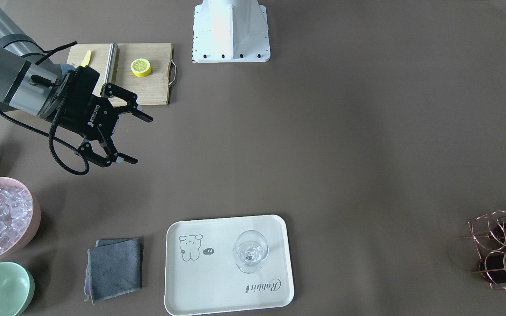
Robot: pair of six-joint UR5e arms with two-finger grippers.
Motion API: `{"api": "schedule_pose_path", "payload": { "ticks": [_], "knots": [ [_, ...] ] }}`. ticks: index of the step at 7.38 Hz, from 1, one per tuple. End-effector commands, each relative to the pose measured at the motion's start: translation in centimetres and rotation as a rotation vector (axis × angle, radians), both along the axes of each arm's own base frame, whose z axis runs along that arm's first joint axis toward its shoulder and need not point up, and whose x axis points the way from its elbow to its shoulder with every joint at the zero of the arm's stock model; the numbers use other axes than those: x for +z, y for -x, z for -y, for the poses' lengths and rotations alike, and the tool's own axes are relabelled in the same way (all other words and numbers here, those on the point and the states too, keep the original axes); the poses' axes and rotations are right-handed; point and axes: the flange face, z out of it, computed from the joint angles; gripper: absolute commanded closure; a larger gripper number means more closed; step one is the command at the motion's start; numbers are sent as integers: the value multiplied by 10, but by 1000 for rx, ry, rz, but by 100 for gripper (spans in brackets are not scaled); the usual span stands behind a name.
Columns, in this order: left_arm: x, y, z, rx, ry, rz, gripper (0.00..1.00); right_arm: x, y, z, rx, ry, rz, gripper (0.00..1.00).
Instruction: Take tea from basket to plate
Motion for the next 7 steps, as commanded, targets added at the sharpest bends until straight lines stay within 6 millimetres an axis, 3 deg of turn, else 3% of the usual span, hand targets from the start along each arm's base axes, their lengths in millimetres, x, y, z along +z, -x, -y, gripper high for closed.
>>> {"api": "schedule_pose_path", "payload": {
  "ticks": [1, 2, 3, 4, 5, 6, 7],
  "knots": [
    [2, -11, -1, -1, -1, -8, 34, 7, 7, -6, 8, -69, 53, 0],
    [2, -16, -1, 6, -11, -9, 43, 4, 6, -8, 10, -88, 65, 0],
    [0, -16, -1, -3, -5, -14, 78, 5, 4, -9, 22, -102, 78, 0],
    [-9, -16, -1, -11, -11, -21, 100, 3, 3, -7, 40, -103, 81, 0],
    [-17, -8, 0, -20, -17, -23, 100, 3, 3, -7, 47, -103, 81, 0],
    [-37, -3, -4, -26, -42, -27, 100, 4, 3, -7, 47, -103, 81, 0],
    [-79, 5, -17, -38, -32, -30, 100, 3, 2, -8, 47, -106, 83, 0]
  ]
}}
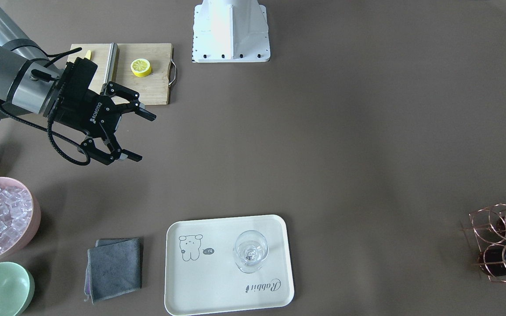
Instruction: Take tea from basket to plate
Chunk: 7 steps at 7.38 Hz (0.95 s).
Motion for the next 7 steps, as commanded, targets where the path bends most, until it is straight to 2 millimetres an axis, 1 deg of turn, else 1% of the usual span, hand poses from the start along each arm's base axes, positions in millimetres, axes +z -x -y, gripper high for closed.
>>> {"api": "schedule_pose_path", "payload": {
  "ticks": [1, 2, 3, 4, 5, 6, 7],
  "knots": [
    [-114, 9, -50, -3, 51, 0, 100, 1, -3, -2, 3, -2, 1, 0],
    [-162, 2, -83, -2, 25, -7, 100, 2, -3, -3, 3, -2, 1, 0],
    [-192, -39, -105, 25, 34, -23, 100, 4, -5, -4, 4, -13, 10, 0],
    [-221, -74, -124, 46, 22, -49, 100, 15, -8, -9, 8, -22, 20, 0],
    [-246, -111, -144, 48, 48, -95, 100, 27, -12, -12, 20, -26, 27, 0],
    [-286, -162, -170, 50, 144, -130, 100, 35, -15, -17, 20, -35, 34, 0],
    [-332, -194, -185, 20, 185, -107, 100, 39, -17, -18, 21, -29, 34, 0]
  ]
}}
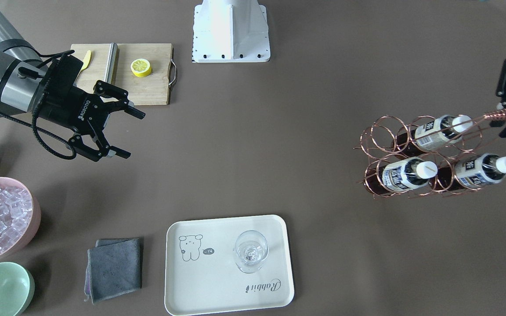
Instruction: Take tea from basket to plate
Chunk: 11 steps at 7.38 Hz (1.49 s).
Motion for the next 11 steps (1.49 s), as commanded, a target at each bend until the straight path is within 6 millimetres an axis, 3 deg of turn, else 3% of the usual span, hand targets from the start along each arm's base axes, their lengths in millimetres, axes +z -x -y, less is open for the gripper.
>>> {"api": "schedule_pose_path", "payload": {
  "ticks": [1, 3, 5, 6, 7, 8, 11],
  "knots": [
    [-100, -106, -58, 13, 113, -31, 100, 11, -4, -4, 3, 0, 5, 0],
    [-180, -186, -94, 25, 88, -76, 100, 11, -4, -4, 3, 0, 5, 0],
    [-246, -296, -146, 101, 52, -62, 100, 12, -6, -5, 5, -2, 5, 0],
    [-261, -329, -167, 134, 49, -59, 100, 14, -6, -5, 5, 1, 3, 0],
    [-263, -350, -187, 173, 56, -62, 100, 16, -8, -7, 6, -10, 11, 0],
    [-269, -356, -189, 182, 58, -62, 100, 29, -12, -12, 21, -21, 24, 1],
    [-272, -367, -180, 162, 55, -41, 100, 24, -13, -11, 34, -19, 46, 0]
  ]
}}
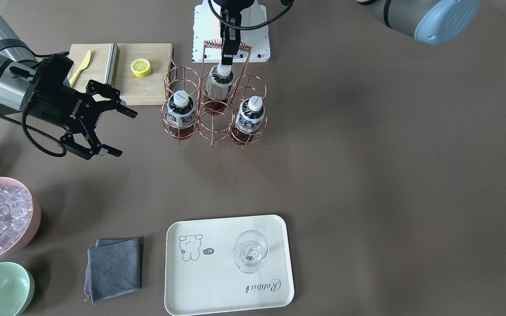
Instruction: Take tea from basket to plate
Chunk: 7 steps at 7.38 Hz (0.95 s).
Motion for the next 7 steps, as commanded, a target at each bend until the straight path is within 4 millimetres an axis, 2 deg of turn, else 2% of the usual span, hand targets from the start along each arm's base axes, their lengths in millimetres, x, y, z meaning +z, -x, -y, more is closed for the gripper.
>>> {"api": "schedule_pose_path", "payload": {
  "ticks": [1, 2, 5, 7],
  "knots": [
    [5, -5, 6, -12, -15, 13, 100, -7, 0, 2, 13, -1, 16, 0],
    [16, -6, 9, -13, -10, 27, 100, -11, 1, 4, 28, -4, 23, 0],
    [21, -10, 10, -12, -4, 38, 100, -11, 1, 4, 29, -4, 24, 0],
    [28, -11, 11, -13, -7, 35, 100, -17, 9, -3, 7, -15, 31, 0]
  ]
}}
